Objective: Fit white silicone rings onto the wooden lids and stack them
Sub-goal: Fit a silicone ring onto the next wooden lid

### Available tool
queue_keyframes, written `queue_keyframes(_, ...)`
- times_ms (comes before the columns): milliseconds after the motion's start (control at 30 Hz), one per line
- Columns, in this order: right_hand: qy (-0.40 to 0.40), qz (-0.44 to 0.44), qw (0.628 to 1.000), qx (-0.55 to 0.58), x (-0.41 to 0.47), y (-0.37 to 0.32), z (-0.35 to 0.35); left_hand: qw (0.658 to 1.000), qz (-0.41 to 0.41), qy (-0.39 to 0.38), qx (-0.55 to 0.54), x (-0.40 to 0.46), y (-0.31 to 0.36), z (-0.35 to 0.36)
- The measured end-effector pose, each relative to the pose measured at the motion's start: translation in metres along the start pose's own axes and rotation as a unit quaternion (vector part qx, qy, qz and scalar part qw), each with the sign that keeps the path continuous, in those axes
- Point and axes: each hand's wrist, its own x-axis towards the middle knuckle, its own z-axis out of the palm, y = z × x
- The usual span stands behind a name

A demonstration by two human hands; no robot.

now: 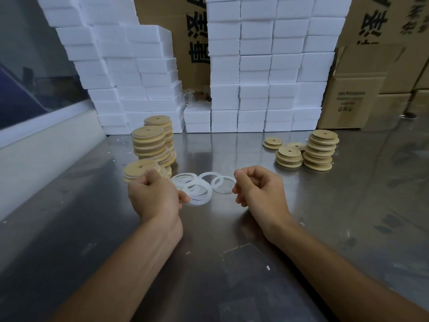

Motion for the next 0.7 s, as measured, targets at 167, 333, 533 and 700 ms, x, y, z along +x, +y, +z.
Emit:
queue_keyframes(167, 0.011, -0.002, 1.000, 0.007, 0.002, 0.002, 0.000, 0.999, 0.035, -0.038, 0.014, -0.009, -0.009, 0.002)
queue_keyframes(333, 0.083, -0.067, 0.988, -0.116, 0.013, 0.006, -0.016, 0.978, 0.125, -0.151, 0.078, -0.013, -0.017, 0.002)
queue_keyframes(533, 0.105, -0.058, 0.957, -0.265, 0.038, 0.017, -0.047, 0.769, 0.419, -0.253, 0.410, -0.008, -0.027, -0.013)
queue_keyframes(700, 0.099, -0.049, 0.937, -0.331, 0.058, 0.023, -0.051, 0.739, 0.382, -0.234, 0.503, -0.004, -0.027, -0.013)
